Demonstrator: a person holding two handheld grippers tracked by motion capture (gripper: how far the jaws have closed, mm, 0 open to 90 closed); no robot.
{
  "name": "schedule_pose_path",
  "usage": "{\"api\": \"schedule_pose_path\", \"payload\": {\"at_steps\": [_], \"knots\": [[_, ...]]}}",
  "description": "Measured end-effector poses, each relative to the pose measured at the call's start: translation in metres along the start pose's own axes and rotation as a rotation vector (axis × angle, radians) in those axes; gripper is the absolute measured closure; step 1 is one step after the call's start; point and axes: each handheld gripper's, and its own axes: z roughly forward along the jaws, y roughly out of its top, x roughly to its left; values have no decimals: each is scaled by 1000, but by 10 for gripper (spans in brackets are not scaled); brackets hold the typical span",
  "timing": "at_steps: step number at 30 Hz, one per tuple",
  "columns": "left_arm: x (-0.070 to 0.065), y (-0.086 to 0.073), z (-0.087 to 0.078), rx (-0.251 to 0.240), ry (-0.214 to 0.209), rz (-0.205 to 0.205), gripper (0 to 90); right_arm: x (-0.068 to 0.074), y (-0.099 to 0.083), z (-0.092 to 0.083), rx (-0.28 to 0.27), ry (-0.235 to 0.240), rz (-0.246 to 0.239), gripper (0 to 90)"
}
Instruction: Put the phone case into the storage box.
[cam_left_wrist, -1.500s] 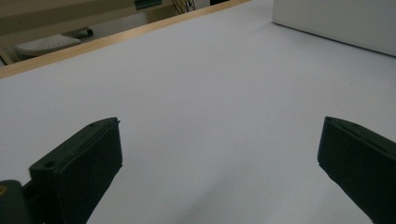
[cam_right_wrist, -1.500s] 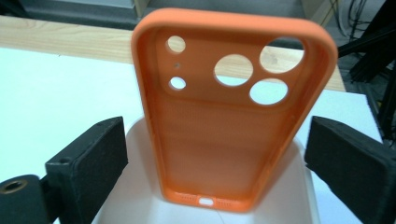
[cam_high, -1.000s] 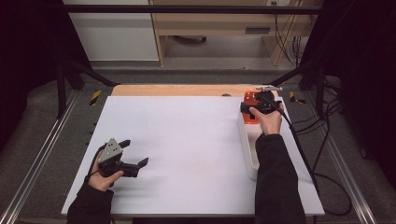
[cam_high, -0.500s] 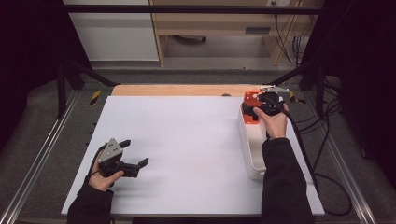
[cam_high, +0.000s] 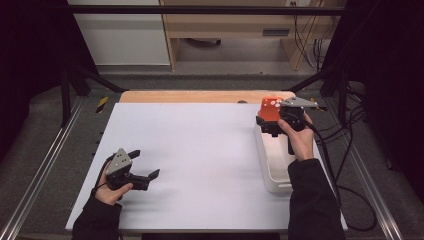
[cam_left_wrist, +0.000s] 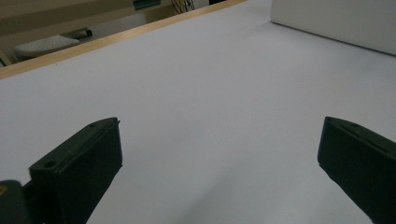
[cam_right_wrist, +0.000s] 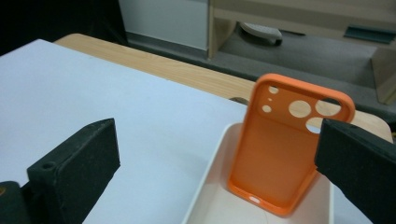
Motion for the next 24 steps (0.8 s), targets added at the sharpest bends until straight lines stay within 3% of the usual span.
{"api": "schedule_pose_path", "payload": {"at_steps": [14,24], "knots": [[-1,0,0,-1,-2,0,0,21,-17,-33,-76,137,-106,5],[-1,0,0,-1,-3,4,0,30,-43,-54,-127,254,-175,5]]}}
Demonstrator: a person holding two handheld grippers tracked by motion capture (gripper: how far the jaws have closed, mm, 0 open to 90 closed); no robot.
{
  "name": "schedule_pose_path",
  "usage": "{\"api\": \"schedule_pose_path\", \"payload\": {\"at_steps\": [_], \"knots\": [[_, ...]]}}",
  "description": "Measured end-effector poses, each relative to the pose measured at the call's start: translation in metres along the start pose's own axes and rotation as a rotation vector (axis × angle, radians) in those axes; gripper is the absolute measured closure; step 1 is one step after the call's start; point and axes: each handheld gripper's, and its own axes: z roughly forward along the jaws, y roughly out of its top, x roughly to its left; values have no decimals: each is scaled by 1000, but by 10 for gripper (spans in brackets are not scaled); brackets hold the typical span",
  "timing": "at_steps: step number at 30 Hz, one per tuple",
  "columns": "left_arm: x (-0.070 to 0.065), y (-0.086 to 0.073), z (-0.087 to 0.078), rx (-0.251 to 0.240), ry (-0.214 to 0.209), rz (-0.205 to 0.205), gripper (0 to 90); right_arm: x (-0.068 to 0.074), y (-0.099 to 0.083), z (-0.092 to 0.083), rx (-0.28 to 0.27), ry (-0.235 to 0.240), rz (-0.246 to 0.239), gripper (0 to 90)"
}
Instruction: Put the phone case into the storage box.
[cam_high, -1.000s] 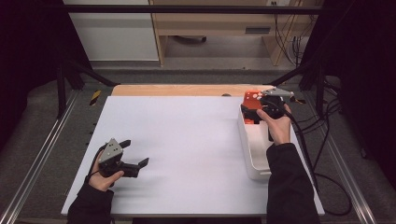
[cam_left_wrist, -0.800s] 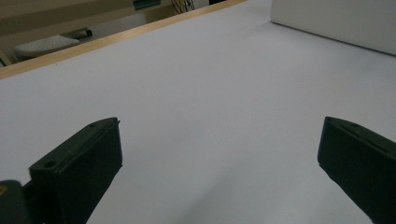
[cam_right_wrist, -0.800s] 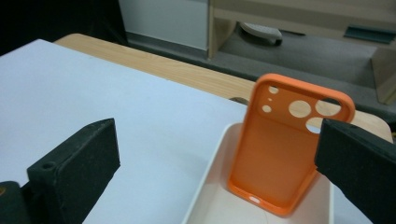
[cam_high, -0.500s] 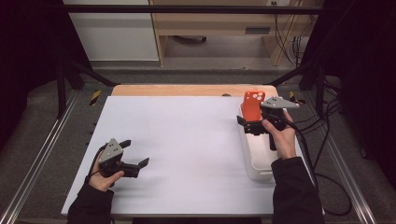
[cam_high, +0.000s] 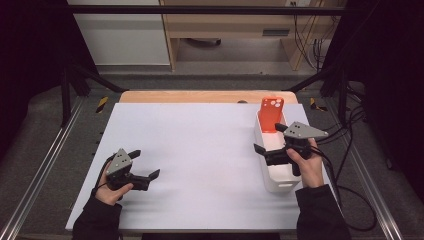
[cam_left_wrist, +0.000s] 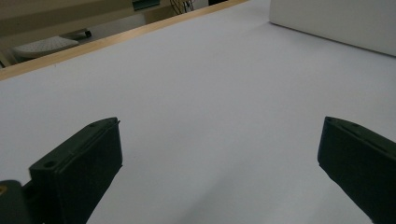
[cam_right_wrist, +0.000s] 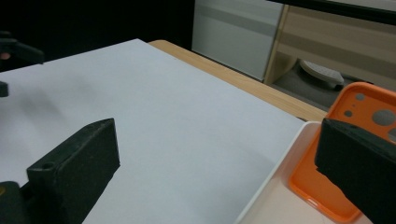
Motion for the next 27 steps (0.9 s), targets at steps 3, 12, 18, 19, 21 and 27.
{"api": "schedule_pose_path", "payload": {"at_steps": [3,12,18,19,21,27], "knots": [[-1,0,0,-1,-2,1,0,3,-7,-5,-3,28,-8,5],[-1,1,0,-12,-8,3,0,7,-27,-21,-30,96,-20,5],[-2,2,-1,-15,-11,6,0,5,-39,-30,-46,104,4,5],[-2,2,0,-15,-11,6,0,4,-41,-32,-55,105,5,5],[-2,2,0,-14,-12,7,0,4,-45,-37,-80,110,10,5],[-3,2,0,-21,-17,7,0,-1,-58,-46,-83,119,32,5]]}}
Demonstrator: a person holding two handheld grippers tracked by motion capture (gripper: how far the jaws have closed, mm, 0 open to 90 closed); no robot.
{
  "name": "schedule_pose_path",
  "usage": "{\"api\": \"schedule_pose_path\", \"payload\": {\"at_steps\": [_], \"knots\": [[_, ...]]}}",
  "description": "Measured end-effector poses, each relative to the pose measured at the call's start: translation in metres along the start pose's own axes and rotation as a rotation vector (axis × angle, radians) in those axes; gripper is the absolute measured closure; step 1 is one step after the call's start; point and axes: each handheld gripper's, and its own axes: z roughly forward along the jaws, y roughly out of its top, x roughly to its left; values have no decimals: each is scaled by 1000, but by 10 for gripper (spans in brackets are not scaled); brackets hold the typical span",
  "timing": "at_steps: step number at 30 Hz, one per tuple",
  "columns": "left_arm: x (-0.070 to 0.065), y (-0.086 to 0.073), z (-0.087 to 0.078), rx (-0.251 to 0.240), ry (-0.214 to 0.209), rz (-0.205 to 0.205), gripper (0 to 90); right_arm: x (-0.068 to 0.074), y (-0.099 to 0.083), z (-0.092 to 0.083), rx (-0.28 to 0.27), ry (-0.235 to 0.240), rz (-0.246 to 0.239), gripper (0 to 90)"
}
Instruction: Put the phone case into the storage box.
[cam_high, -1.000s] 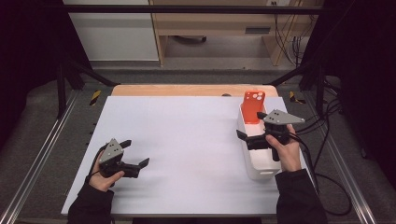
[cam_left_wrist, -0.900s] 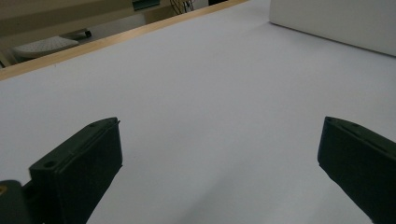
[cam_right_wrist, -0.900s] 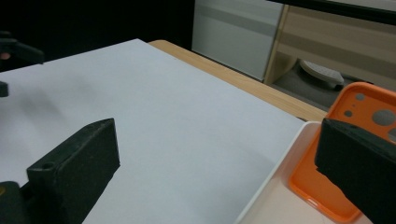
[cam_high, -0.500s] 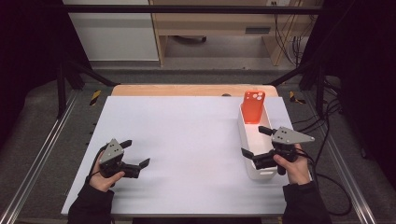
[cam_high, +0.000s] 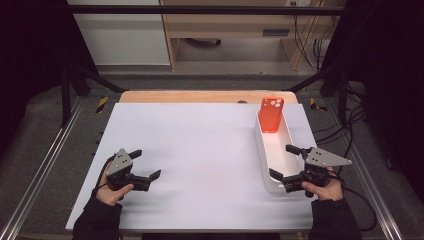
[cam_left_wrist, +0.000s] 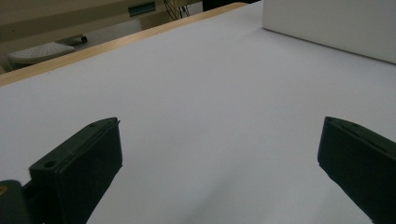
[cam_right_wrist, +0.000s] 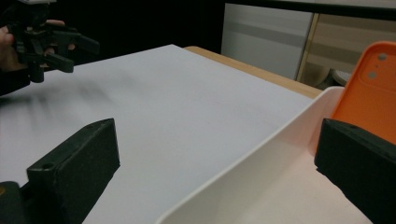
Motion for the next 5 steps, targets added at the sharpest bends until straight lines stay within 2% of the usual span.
{"api": "schedule_pose_path", "payload": {"at_steps": [2,5], "knots": [[0,0,0,0,-1,3,0,-3,-4,-1,18,-8,11,5],[0,1,-1,-7,-1,3,0,-6,-7,-2,17,-15,33,5]]}}
